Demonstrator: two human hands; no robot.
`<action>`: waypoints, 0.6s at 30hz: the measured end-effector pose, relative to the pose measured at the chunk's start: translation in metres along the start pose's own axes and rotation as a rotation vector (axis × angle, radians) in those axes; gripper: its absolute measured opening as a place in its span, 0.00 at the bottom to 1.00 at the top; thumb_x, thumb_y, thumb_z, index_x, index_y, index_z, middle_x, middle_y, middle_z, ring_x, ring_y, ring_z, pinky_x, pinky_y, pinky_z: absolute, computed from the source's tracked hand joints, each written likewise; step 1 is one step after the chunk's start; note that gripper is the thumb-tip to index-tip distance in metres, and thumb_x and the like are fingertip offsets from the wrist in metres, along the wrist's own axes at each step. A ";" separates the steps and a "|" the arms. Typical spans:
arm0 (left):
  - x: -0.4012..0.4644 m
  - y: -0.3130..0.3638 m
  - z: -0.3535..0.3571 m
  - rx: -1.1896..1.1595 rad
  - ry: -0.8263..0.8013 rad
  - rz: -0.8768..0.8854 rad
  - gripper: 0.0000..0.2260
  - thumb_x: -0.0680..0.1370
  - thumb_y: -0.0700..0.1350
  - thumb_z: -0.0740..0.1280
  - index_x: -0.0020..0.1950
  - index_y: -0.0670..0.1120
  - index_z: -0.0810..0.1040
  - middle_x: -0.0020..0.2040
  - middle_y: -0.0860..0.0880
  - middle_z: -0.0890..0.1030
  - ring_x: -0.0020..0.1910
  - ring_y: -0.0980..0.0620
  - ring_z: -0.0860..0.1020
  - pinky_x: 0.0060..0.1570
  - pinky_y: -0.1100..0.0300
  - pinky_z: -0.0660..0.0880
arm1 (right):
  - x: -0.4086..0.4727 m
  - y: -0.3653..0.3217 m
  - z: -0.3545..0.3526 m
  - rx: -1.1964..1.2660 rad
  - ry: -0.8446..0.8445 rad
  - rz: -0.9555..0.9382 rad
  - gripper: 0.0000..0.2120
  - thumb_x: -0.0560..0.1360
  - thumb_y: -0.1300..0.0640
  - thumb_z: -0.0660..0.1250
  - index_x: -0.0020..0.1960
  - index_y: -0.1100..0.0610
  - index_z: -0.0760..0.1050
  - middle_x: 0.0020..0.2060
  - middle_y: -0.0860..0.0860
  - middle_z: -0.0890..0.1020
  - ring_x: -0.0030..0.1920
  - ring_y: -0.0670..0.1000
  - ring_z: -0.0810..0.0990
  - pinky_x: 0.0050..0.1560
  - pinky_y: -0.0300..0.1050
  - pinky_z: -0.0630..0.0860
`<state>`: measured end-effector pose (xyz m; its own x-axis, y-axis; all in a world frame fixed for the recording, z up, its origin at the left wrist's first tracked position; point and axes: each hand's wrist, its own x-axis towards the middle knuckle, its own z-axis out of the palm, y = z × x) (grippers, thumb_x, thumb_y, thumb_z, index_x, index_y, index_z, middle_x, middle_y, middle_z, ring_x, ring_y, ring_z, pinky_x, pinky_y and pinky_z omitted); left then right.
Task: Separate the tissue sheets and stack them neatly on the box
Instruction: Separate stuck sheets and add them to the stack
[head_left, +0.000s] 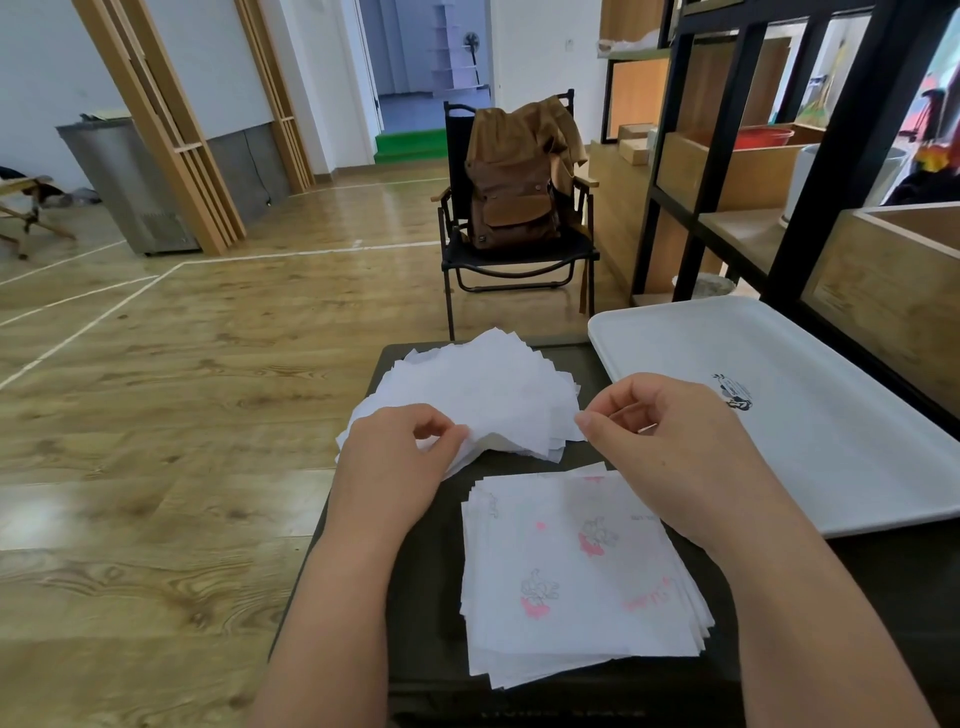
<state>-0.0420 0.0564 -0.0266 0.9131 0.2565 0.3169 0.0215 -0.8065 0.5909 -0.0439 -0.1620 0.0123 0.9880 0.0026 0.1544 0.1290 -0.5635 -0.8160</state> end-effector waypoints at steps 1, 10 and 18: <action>0.000 0.000 0.000 -0.004 0.003 0.000 0.08 0.76 0.53 0.70 0.38 0.54 0.81 0.40 0.62 0.82 0.45 0.66 0.78 0.39 0.72 0.66 | 0.000 0.000 0.000 -0.001 0.001 -0.003 0.05 0.73 0.47 0.70 0.39 0.45 0.78 0.33 0.41 0.81 0.38 0.32 0.76 0.33 0.36 0.69; -0.001 0.002 -0.002 -0.180 0.044 0.027 0.09 0.79 0.47 0.67 0.39 0.54 0.76 0.36 0.61 0.79 0.41 0.67 0.76 0.37 0.77 0.67 | 0.000 0.000 0.002 0.016 -0.019 -0.014 0.05 0.74 0.49 0.69 0.39 0.45 0.78 0.31 0.40 0.80 0.34 0.33 0.77 0.29 0.31 0.67; -0.001 0.001 -0.007 -0.208 0.029 0.065 0.08 0.80 0.47 0.66 0.42 0.57 0.76 0.40 0.64 0.79 0.43 0.64 0.76 0.39 0.74 0.68 | 0.016 -0.008 0.010 0.064 -0.284 0.047 0.08 0.81 0.50 0.58 0.58 0.42 0.71 0.52 0.45 0.80 0.47 0.39 0.77 0.34 0.32 0.73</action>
<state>-0.0454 0.0588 -0.0213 0.8976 0.2251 0.3791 -0.1246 -0.6952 0.7079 -0.0285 -0.1490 0.0161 0.9761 0.2139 -0.0395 0.0784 -0.5155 -0.8533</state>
